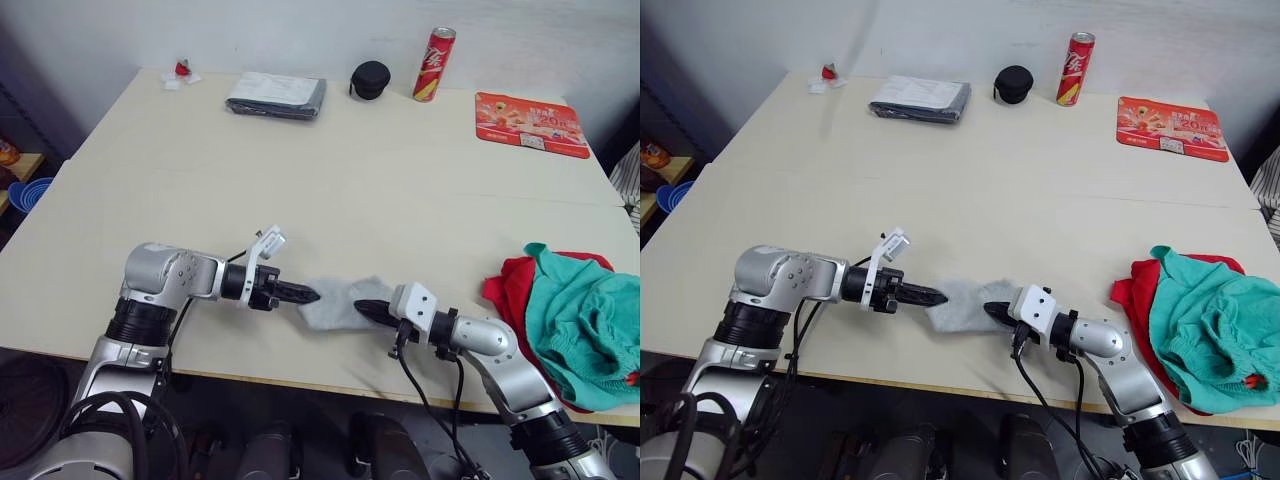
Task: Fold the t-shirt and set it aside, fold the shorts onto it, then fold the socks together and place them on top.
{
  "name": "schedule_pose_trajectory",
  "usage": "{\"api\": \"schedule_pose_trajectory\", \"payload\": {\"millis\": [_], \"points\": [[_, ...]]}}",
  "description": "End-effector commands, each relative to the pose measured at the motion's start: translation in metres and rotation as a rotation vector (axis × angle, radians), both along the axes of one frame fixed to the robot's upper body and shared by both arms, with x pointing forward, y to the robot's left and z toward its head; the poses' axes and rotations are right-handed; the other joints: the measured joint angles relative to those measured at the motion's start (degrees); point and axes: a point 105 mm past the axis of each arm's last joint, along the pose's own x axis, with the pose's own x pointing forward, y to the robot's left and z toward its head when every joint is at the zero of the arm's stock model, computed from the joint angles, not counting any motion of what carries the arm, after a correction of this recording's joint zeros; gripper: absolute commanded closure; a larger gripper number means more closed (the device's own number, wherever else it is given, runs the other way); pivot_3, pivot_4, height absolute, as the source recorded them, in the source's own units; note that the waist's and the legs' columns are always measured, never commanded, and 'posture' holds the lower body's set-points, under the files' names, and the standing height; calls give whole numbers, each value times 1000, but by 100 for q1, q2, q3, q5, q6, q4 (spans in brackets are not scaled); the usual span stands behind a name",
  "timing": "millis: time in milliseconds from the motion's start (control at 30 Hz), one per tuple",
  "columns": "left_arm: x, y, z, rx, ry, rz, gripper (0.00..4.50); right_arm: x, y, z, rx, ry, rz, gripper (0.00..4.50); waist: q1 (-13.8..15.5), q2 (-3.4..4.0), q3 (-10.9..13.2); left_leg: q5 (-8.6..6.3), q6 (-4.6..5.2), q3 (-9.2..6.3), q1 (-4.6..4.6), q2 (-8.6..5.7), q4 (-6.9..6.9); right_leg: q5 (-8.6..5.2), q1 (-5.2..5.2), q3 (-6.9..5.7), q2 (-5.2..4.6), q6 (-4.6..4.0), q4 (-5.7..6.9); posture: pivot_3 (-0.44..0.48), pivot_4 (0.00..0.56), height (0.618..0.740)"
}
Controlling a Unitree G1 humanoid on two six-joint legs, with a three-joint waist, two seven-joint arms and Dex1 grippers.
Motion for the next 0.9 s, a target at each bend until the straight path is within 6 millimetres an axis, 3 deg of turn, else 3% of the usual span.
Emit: {"api": "schedule_pose_trajectory", "payload": {"millis": [33,233,400,500,733,900], "points": [[-6,-16,27,-48,-74,-101,4471,-5,0,-15,-30,54,-11,4500,-7,0,0,0,0,0,0,0,0,0,0,0,0,0,0,0,150,740],[1,-55,34,-87,-124,-148,4471,-6,2,-16,-36,54,-20,4500,7,-2,0,2,-2,2,0,0,3,0,1,1,3,0,2,0,150,740],[5,-74,20,-110,-121,-152,4471,-7,-1,-10,-56,41,-53,4500,0,-2,0,4,-6,4,1,3,2,0,-3,5,10,0,6,0,150,740],[8,-76,8,-82,-135,-144,4471,-11,-3,-4,-61,37,-79,4500,17,-3,0,6,-10,3,0,5,2,0,-3,5,11,0,5,0,150,740],[-6,-81,14,-181,-194,-259,2435,-32,-20,19,-46,26,-156,4500,69,-3,1,4,-9,2,-7,4,1,0,-5,5,11,0,-3,0,150,740],[-16,-80,18,-279,-254,-345,800,-48,-49,31,-23,36,-262,4500,138,-3,1,4,-10,2,-9,4,1,0,-7,5,10,0,-6,0,150,740]]}}
